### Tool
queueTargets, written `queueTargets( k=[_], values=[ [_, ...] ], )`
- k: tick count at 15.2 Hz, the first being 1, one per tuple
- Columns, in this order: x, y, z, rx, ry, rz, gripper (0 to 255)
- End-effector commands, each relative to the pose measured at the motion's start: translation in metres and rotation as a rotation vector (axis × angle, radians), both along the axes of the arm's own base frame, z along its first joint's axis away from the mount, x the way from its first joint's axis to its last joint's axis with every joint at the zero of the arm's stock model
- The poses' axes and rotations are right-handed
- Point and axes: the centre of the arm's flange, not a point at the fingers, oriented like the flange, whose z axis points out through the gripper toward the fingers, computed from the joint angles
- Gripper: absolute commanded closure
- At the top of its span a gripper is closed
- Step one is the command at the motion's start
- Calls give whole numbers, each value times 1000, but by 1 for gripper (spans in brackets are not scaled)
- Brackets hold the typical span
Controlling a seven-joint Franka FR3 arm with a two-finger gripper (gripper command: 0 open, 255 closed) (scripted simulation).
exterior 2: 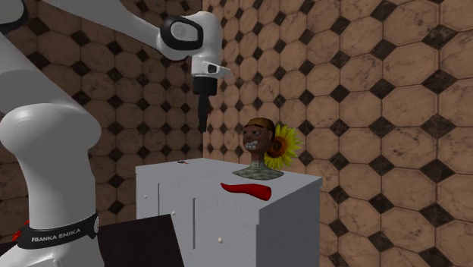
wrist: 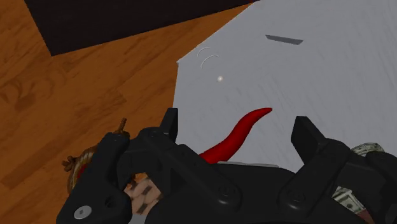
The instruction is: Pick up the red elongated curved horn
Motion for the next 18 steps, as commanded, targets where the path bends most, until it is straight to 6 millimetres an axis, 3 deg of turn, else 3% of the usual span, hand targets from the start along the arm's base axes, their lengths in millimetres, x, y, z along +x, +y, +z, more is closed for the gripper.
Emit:
queueTargets(
  k=[1, 9, 16, 18],
  values=[
    [12, 10, -23, -15, -6, -78, 0],
    [75, 34, -101, -74, -17, -366, 0],
    [133, 35, -169, -126, -27, -619, 0],
    [137, 34, -179, -130, -28, -636, 0]
  ],
)
